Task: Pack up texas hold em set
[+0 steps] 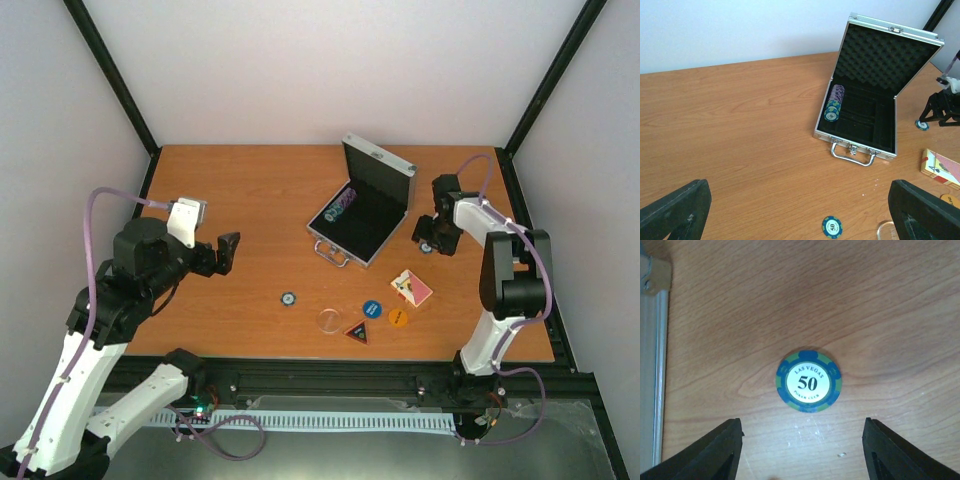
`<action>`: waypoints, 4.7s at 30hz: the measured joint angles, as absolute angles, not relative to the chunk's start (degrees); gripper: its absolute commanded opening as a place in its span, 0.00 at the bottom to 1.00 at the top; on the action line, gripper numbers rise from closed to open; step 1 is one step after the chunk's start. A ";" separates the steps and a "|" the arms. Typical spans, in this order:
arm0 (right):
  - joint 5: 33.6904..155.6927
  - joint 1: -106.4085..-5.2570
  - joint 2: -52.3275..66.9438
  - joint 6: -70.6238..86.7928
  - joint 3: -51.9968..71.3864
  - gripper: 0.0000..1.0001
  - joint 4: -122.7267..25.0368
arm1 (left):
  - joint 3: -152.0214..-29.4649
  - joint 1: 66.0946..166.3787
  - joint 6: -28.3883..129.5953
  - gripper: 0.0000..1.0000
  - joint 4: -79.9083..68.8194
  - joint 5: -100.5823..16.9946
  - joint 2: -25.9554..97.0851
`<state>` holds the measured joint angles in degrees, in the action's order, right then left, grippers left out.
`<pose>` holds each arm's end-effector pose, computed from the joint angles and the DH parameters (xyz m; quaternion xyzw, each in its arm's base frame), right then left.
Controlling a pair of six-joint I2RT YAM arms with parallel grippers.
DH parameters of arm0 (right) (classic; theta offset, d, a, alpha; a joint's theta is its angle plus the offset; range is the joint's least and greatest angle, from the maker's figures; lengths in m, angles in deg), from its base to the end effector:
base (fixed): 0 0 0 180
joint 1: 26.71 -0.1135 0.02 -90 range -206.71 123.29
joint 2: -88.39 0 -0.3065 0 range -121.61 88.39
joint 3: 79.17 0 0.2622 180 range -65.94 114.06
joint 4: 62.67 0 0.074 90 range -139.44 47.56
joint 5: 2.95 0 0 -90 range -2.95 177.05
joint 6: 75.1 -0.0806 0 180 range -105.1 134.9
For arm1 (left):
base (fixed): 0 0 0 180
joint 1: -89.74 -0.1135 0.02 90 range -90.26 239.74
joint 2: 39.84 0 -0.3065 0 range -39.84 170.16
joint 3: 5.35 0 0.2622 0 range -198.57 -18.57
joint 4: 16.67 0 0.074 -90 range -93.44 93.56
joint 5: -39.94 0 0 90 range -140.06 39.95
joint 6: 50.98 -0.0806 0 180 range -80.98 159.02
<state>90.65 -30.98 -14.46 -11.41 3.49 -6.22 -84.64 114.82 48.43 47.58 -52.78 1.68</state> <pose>0.3685 0.0326 0.1716 0.1862 0.9751 0.0608 0.1039 0.1249 -0.0542 0.4084 0.1035 0.8438 -0.1367 0.5085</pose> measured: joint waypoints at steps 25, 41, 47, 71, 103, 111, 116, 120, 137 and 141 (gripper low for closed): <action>88.35 -30.96 -24.49 -9.26 10.18 0.30 -5.34 | -84.61 114.82 48.46 1.00 47.58 -52.45 1.59; 88.44 -30.98 -22.63 -9.44 7.77 0.45 -6.87 | -84.61 114.82 48.46 1.00 47.61 -52.51 1.57; 89.05 -31.44 -19.68 -10.03 6.61 0.73 -6.04 | -84.64 114.82 48.37 1.00 47.61 -51.18 2.33; 84.42 -34.10 -25.02 -1.99 11.18 0.66 -5.63 | -85.82 114.82 47.78 1.00 47.63 -41.45 8.89; 83.59 -34.10 -22.98 -2.03 6.92 0.56 -10.72 | -85.82 114.82 47.78 1.00 47.65 -42.15 8.43; 84.02 -34.26 -21.56 -2.01 5.00 0.54 -10.85 | -85.82 114.82 47.80 1.00 47.63 -42.09 8.45; 83.59 -34.26 -21.34 -2.14 4.89 0.25 -10.96 | -85.82 114.82 47.82 1.00 47.63 -42.09 8.58; 83.00 -34.21 -20.51 -2.25 4.56 0.17 -10.98 | -85.82 114.82 47.82 1.00 47.63 -42.11 8.58; 81.66 -34.37 -16.78 -3.27 -0.27 0.59 -10.41 | -85.82 114.82 47.82 1.00 47.69 -41.21 9.78; 81.18 -34.37 -12.95 -3.56 -0.51 0.66 -9.10 | -85.82 114.82 47.80 1.00 47.74 -40.78 11.47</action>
<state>81.18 -34.37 -12.95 -3.56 -0.51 -9.10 -85.82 114.82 47.80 47.74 -40.78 11.47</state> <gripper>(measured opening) 0.638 0.998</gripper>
